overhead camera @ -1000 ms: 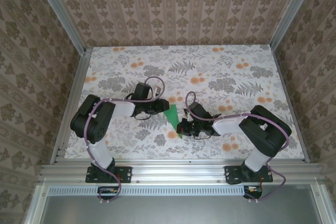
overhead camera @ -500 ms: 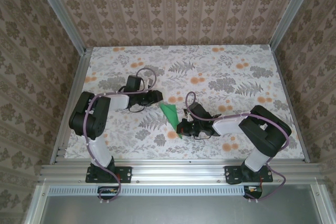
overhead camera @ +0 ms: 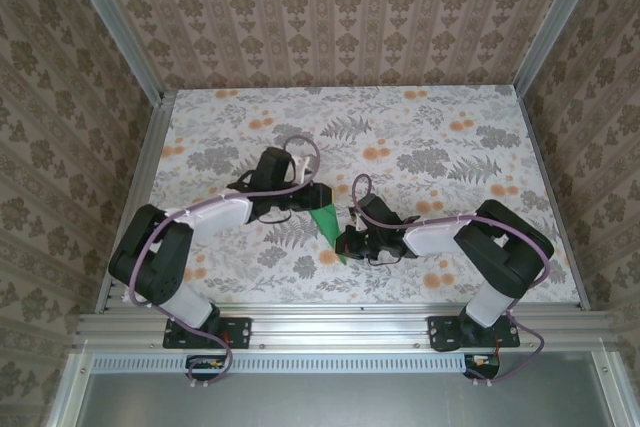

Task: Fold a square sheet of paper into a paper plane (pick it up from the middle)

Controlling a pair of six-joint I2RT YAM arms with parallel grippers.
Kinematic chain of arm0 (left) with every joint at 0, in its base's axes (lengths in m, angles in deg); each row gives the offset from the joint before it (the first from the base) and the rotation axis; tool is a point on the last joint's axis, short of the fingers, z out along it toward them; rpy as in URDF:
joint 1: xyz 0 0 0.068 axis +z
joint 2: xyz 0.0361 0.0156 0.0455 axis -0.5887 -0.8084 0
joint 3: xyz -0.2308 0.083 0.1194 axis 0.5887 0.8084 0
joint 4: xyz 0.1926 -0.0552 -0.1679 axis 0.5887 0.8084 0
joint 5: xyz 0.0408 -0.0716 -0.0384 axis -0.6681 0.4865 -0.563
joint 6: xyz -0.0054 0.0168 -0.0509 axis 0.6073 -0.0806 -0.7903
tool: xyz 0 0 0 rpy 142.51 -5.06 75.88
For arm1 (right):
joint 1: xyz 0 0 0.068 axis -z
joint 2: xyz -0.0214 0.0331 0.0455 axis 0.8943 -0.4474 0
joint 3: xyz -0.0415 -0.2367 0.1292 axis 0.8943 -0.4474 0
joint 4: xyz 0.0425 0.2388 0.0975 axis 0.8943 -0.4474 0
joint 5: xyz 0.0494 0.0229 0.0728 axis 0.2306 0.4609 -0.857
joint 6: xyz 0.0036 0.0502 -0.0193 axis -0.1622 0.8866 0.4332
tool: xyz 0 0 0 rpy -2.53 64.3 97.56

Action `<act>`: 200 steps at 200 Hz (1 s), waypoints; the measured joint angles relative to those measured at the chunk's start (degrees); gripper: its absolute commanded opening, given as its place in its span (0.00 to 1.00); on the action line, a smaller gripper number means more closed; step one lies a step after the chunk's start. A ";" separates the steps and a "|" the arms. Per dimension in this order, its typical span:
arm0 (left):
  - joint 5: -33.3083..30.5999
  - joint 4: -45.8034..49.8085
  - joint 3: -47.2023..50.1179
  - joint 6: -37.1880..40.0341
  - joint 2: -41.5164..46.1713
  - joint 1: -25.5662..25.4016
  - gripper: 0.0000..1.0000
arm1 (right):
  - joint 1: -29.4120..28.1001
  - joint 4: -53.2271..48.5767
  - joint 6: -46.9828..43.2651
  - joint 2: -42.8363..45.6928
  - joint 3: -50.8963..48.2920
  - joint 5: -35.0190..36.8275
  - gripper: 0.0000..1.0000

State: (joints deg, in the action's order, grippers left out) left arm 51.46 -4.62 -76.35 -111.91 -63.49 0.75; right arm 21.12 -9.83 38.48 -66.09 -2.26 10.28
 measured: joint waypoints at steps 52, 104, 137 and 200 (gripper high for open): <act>-1.77 -0.90 0.13 -0.96 -9.99 -1.49 0.32 | -0.11 0.04 0.26 0.09 -0.02 0.04 0.10; -2.56 -2.14 -1.33 -1.77 -13.16 -1.75 0.31 | -0.11 0.02 1.70 2.97 -1.27 1.27 0.11; -2.75 -2.14 -1.33 -1.92 -13.16 -1.79 0.31 | -0.11 0.96 2.43 3.21 -0.48 1.29 0.11; -2.78 -2.01 -1.36 -1.92 -13.16 -1.79 0.31 | -0.04 1.55 2.60 -3.87 4.20 1.03 0.10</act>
State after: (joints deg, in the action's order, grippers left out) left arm 48.68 -6.63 -77.70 -113.84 -76.65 -1.04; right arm 21.08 -8.27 41.08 -69.96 1.93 11.30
